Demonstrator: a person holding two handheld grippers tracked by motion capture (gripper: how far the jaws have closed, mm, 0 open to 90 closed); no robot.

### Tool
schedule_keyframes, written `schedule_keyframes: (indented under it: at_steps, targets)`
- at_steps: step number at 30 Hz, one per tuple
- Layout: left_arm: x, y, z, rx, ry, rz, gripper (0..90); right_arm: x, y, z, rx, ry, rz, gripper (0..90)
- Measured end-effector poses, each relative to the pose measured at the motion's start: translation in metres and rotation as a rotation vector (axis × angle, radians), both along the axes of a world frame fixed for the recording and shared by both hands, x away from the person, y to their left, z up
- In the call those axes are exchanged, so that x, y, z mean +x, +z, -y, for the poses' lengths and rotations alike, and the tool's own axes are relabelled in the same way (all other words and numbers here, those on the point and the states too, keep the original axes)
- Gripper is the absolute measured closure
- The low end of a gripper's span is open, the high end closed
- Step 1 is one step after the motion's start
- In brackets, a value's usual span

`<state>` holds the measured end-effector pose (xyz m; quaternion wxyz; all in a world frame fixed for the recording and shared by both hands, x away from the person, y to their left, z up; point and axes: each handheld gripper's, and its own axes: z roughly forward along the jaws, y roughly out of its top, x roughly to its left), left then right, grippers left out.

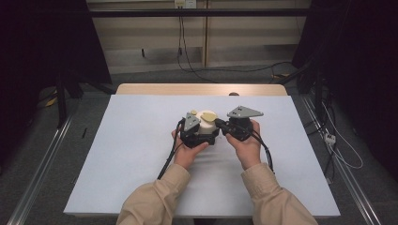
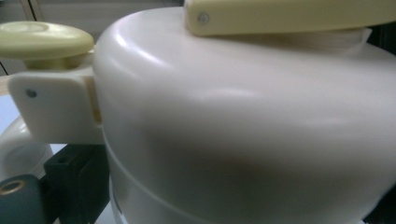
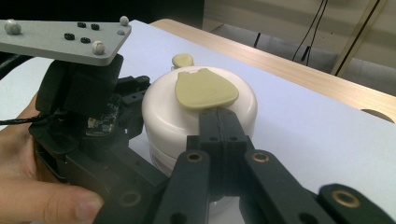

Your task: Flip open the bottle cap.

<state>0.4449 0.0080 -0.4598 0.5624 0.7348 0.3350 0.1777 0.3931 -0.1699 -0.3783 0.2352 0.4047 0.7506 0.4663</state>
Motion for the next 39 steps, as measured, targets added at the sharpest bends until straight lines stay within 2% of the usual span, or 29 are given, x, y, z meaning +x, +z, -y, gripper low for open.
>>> schedule_keyframes:
  at_steps: [36, 39]
  targets:
    - [0.000, 0.000, 0.000, 0.007, -0.001, 0.003, 5.1, 0.006, 0.011, -0.004, -0.001, -0.003, 0.017, 90.0]
    - [0.000, 0.000, 0.000, 0.006, -0.001, 0.002, 5.1, 0.008, 0.011, -0.006, -0.013, 0.003, 0.012, 90.0]
